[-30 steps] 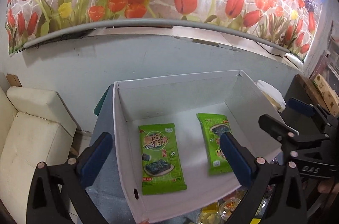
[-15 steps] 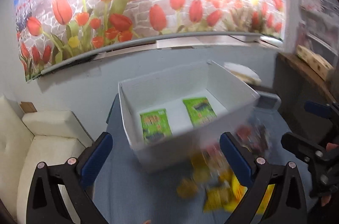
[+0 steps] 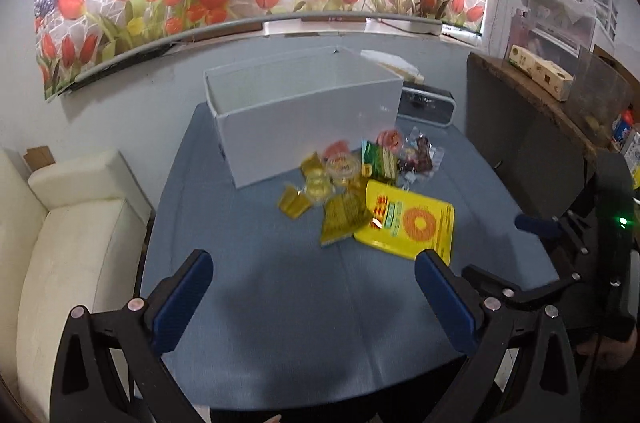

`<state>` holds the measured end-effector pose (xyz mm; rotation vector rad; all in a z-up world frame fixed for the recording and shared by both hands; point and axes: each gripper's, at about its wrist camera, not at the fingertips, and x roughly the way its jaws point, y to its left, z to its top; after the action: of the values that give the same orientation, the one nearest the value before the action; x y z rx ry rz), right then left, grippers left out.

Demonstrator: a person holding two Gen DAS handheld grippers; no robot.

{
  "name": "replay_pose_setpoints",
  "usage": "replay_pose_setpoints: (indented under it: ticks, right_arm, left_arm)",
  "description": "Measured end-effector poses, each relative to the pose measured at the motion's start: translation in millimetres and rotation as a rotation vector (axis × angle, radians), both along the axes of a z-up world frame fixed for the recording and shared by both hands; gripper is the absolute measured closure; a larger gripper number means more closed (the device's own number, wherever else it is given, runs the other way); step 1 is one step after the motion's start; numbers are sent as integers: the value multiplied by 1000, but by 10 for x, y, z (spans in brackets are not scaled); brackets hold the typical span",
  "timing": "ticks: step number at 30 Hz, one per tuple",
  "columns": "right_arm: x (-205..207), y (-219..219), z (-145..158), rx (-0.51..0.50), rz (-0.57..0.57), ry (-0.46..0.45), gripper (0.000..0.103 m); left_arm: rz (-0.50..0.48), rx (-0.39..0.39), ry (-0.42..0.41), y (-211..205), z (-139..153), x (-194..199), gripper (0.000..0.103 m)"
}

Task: Organize snacks
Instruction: 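Grasp the yellow spicy-strip bag with the right tool and lift it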

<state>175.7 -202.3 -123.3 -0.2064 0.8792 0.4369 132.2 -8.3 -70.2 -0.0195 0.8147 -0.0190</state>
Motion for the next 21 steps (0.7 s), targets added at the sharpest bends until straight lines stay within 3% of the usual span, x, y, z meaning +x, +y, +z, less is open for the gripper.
replay_pose_setpoints:
  ticks: [5,12,21]
  right_arm:
    - [135,217,-75,-72,119,-52,0]
    - [414,499,-342,-164,250,-53,0]
    - [890,567,-638,-193,341,62,0]
  left_arm:
    - [-9,16,-24,-43,34,-205,0]
    - [-2,5,-15,0,30,-268,0]
    - [-3,-8,21,46,-80,-205,0]
